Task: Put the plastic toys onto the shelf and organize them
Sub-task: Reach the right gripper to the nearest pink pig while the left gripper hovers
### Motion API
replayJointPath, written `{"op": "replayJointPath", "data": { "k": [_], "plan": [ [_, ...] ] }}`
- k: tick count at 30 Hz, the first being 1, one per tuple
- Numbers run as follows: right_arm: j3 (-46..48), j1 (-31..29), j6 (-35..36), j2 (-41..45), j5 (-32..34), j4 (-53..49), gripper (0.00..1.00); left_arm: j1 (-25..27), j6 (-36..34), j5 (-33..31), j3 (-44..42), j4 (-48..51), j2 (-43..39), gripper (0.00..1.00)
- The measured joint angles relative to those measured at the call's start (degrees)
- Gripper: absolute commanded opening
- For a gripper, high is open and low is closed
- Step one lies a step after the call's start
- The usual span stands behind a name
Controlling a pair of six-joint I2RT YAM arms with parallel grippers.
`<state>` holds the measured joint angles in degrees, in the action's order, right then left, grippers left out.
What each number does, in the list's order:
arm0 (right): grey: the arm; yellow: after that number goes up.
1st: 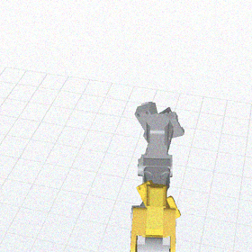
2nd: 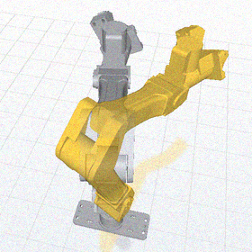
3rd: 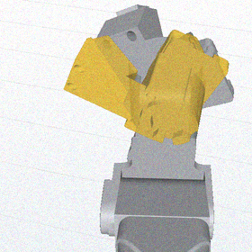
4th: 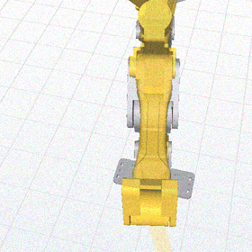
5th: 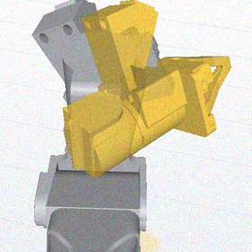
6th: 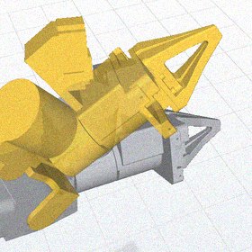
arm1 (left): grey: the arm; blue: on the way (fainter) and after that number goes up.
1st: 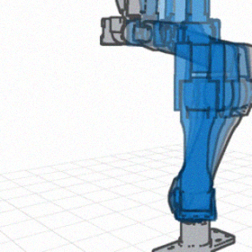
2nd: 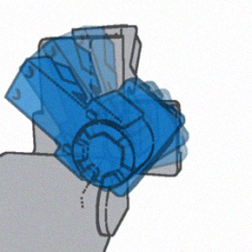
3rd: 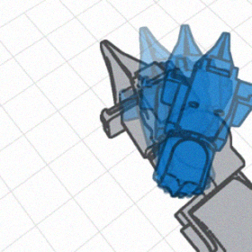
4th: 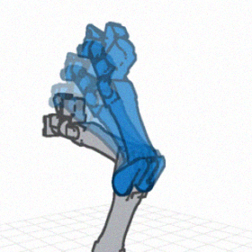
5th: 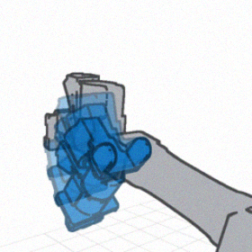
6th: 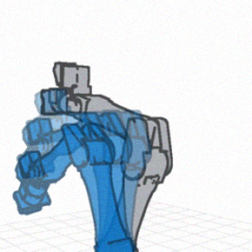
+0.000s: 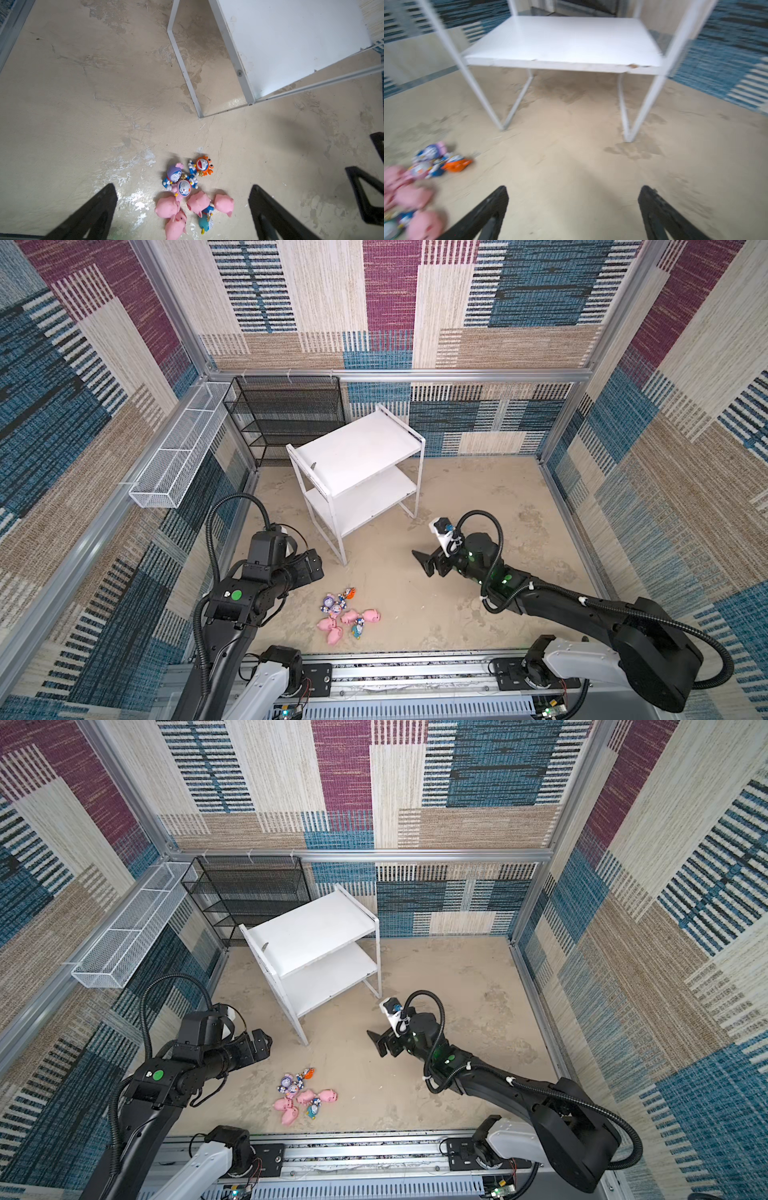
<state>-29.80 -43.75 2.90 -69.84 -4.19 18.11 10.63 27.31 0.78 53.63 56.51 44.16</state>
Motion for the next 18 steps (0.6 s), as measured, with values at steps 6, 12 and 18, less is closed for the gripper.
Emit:
{"op": "replayJointPath", "data": {
  "k": [6, 12, 18],
  "plan": [
    [-0.4, -11.1, 2.3, -5.6, -5.1, -3.9, 1.00, 0.0, -2.9, 4.3, -1.0, -1.8, -0.4, 0.99],
    [-3.1, -16.4, 5.8, -13.6, -7.3, -5.6, 0.96, 0.2, -4.2, 10.4, -2.3, -4.0, -1.5, 0.99],
    [-6.2, -17.9, 7.7, -19.2, -8.5, -5.8, 0.96, 3.3, -6.0, 19.6, -0.7, -4.4, 2.3, 0.99]
  ]
}}
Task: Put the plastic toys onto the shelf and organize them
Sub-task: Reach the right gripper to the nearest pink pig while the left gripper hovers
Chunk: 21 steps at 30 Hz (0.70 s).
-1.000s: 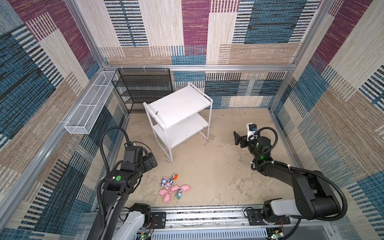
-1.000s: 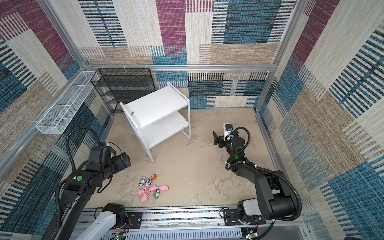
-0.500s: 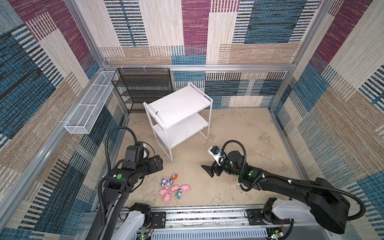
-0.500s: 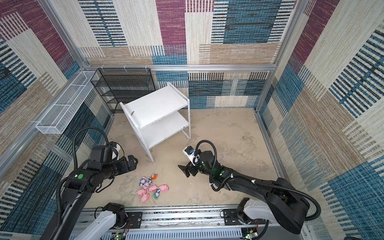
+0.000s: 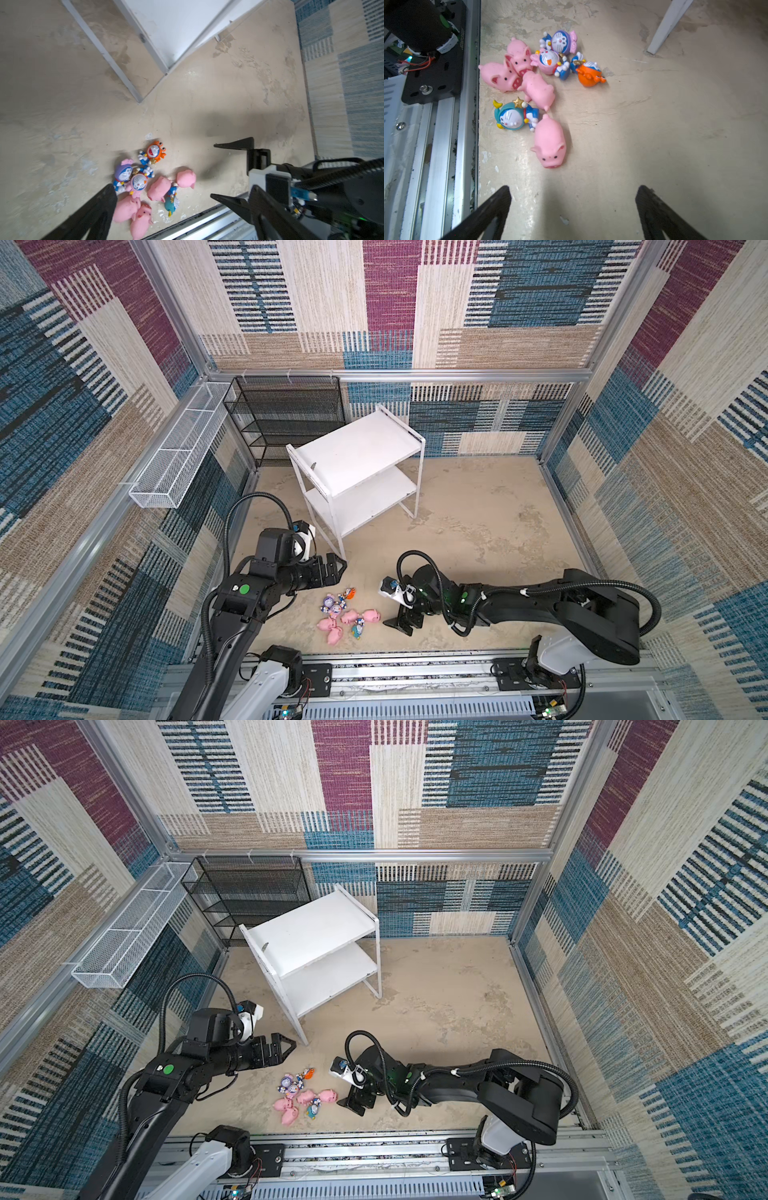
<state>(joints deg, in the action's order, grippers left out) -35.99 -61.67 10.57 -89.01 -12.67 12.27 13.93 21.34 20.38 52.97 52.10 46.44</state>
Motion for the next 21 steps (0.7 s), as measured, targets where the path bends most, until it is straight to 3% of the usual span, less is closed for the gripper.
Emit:
{"op": "replayJointPath", "data": {
  "k": [6, 21],
  "plan": [
    [-2.5, -0.8, 1.2, -4.3, -1.8, 0.4, 0.94, 2.4, -2.4, 5.7, 3.7, 3.8, -0.4, 0.99],
    [-7.1, -2.1, 2.3, -12.3, -3.2, 1.1, 0.82, 3.0, -7.6, 5.3, 5.6, 12.9, -8.7, 0.99]
  ]
}}
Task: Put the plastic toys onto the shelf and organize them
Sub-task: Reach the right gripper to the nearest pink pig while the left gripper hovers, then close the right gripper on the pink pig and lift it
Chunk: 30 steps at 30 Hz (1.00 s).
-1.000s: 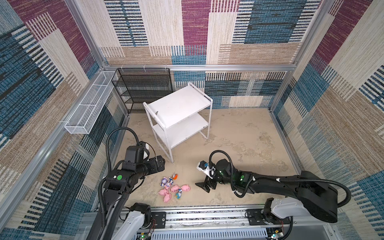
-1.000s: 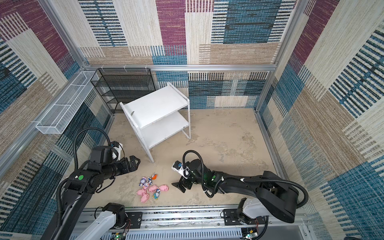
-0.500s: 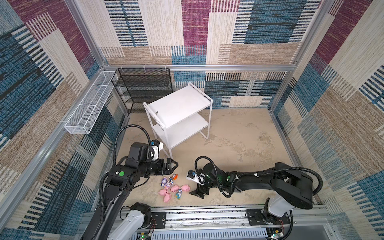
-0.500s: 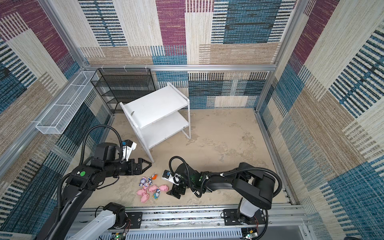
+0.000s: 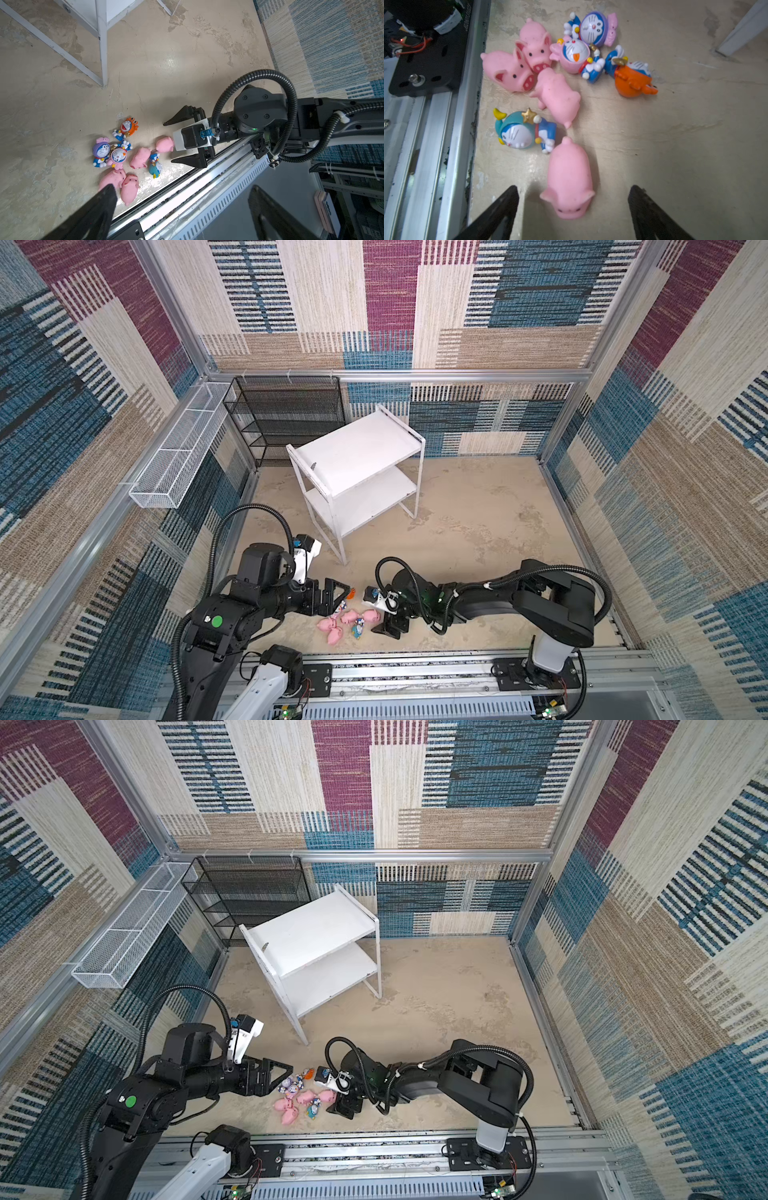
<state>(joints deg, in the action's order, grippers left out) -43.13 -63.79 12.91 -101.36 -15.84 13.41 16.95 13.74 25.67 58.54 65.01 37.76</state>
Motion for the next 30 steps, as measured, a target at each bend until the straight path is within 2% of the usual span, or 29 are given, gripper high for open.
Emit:
{"op": "replayJointPath", "data": {
  "k": [10, 30],
  "plan": [
    [-2.3, 0.0, 0.8, -2.7, 0.1, 0.5, 0.59, 0.0, 0.0, 0.0, -0.6, 0.3, 0.1, 0.99],
    [3.1, 0.0, 0.8, 2.6, 0.4, 0.9, 0.38, 0.0, 0.0, -1.1, -0.7, 0.3, 2.3, 0.99]
  ]
}}
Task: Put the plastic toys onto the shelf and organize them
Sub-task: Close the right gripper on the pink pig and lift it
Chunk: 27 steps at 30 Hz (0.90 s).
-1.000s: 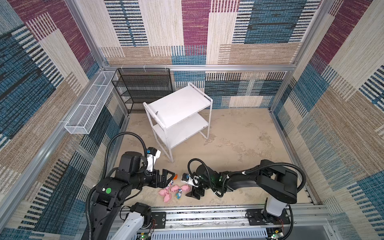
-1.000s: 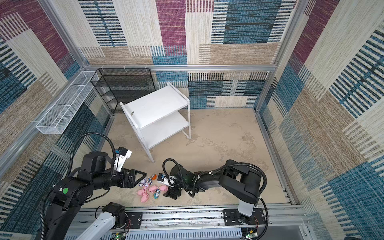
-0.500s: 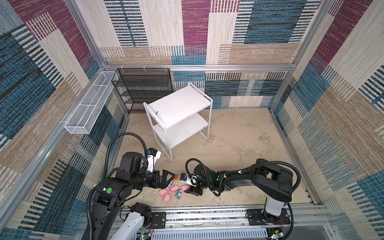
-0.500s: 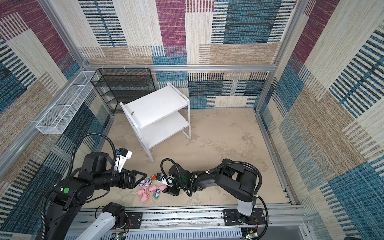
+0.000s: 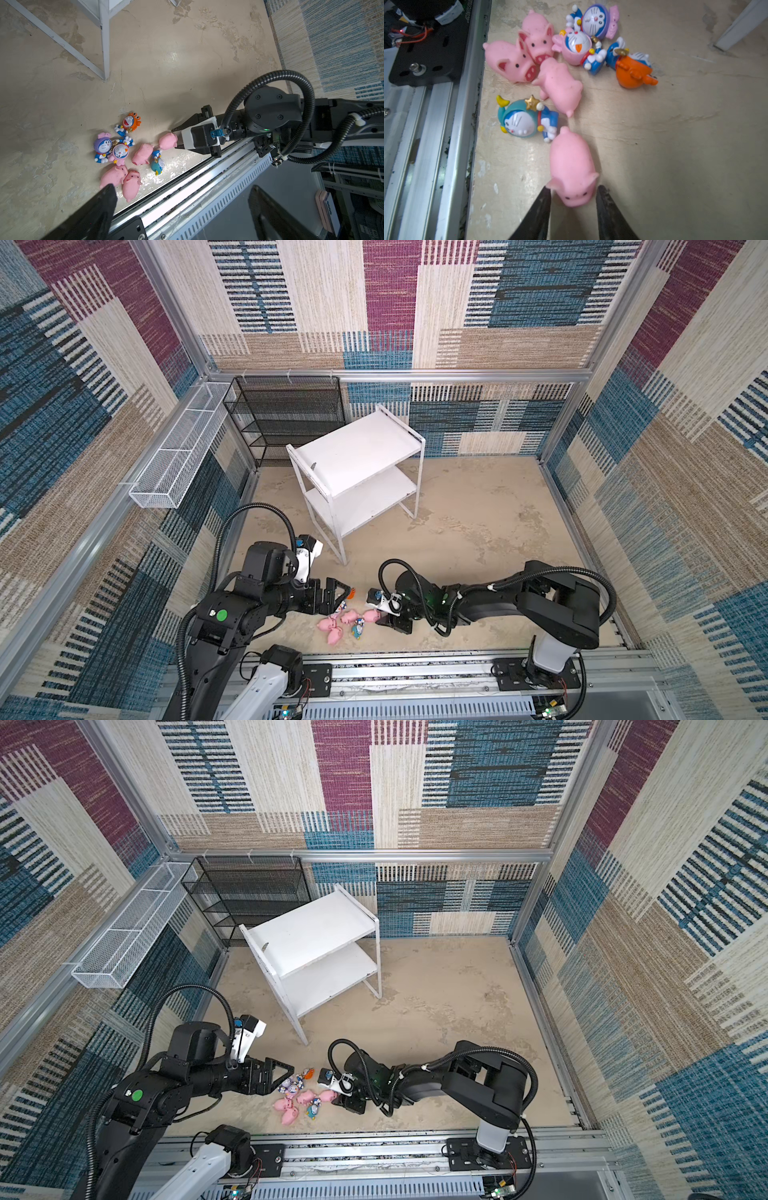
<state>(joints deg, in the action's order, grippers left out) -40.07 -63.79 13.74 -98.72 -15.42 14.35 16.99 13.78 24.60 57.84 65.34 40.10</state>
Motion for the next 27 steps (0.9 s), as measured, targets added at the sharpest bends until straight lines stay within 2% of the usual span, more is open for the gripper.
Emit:
{"op": "replayJointPath", "data": {
  "k": [5, 10, 14, 19, 22, 27],
  "plan": [
    [1.2, 0.0, 0.0, 1.5, 0.0, 1.3, 0.37, 0.0, 0.0, -0.5, 0.0, 0.0, 0.7, 0.99],
    [1.1, 0.0, 0.3, 0.7, 0.0, 2.3, 0.49, 0.0, 0.1, -0.7, 0.0, 0.0, 0.6, 0.99],
    [-0.1, 0.0, 1.4, -1.1, 0.0, 2.1, 0.52, 0.0, 0.3, -0.8, 0.0, 0.0, 0.7, 0.99],
    [-2.0, 0.0, 2.4, -3.1, -0.1, 1.9, 0.50, 0.0, 0.7, -1.7, 0.0, 0.0, 0.7, 0.99],
    [-2.4, 0.0, 3.0, -3.5, -0.1, 1.5, 0.41, 0.0, 0.8, -1.7, -0.2, 0.0, 0.8, 0.99],
    [-2.7, 0.0, 3.5, -3.4, 0.0, 1.2, 0.33, 0.0, 0.8, -1.7, -0.3, 0.0, 1.4, 0.99]
  ]
}}
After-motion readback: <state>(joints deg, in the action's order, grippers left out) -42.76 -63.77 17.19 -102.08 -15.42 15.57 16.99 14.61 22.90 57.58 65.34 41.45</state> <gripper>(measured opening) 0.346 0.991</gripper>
